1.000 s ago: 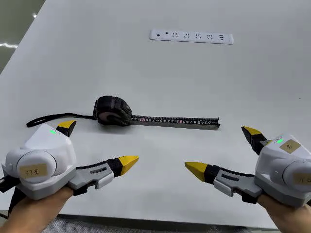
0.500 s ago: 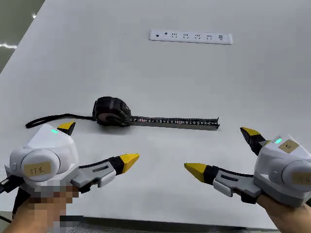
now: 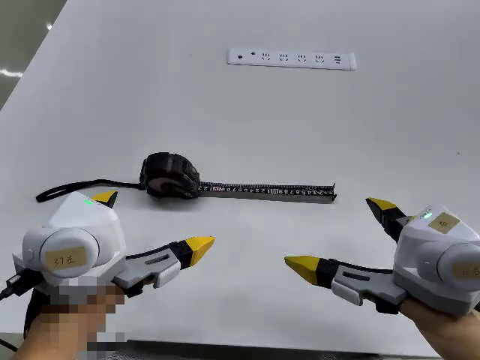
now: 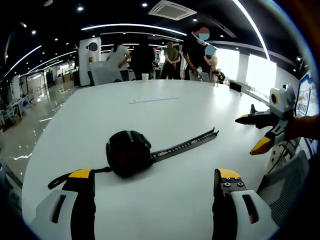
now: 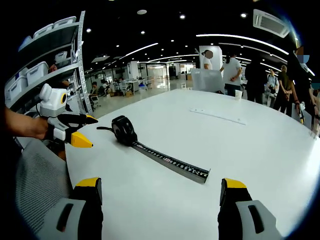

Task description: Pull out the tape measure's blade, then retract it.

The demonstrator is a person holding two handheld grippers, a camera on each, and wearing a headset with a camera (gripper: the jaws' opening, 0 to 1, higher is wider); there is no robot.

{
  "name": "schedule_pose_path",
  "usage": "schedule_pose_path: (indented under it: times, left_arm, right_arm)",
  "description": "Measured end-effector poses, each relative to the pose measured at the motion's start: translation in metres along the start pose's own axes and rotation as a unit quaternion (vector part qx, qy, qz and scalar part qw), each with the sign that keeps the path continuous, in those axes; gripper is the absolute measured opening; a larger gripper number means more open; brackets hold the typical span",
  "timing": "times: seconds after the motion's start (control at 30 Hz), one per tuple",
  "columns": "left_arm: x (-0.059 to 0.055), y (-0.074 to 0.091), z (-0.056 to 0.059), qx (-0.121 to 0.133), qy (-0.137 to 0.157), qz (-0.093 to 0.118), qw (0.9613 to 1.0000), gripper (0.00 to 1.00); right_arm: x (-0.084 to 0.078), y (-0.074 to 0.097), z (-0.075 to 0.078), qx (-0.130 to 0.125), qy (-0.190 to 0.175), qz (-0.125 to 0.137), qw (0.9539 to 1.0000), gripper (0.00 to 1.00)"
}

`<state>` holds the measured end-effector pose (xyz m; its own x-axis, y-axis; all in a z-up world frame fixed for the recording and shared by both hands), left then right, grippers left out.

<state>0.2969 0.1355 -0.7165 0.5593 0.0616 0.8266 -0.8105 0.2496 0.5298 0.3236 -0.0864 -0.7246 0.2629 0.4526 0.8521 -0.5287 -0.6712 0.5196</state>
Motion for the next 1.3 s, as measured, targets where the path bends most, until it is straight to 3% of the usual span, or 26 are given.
schedule_pose_path:
  times: [0.37,0.83,1.3]
  left_arm:
    - [0.003,-0.011,-0.007,0.016,0.005,-0.007,0.9998,0.96]
    - [0.009,-0.025,-0.010,0.019,0.012,-0.003,0.9997,0.99]
    - [0.017,-0.035,-0.019,0.039,0.022,0.002,0.9990,0.99]
  right_arm:
    - [-0.007,-0.006,0.008,0.027,0.018,-0.010,0.9994,0.99]
    - [-0.016,-0.012,0.021,0.062,0.031,-0.025,0.9973,0.99]
    - [-0.016,-0.024,0.030,0.106,0.067,-0.038,0.9913,0.97]
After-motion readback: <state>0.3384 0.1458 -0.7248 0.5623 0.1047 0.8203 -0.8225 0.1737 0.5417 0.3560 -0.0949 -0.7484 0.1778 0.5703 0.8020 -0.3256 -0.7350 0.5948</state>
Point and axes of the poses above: the centre of the closed fingertips' face, and the gripper's own axes: y roughly backward along the fingers, z roughly to its right, x roughly out of its top, the point moved 1 cm from there along y, roughly backward along the fingers, and after that the axes turned 10 degrees about y, right-handed, at the moved point
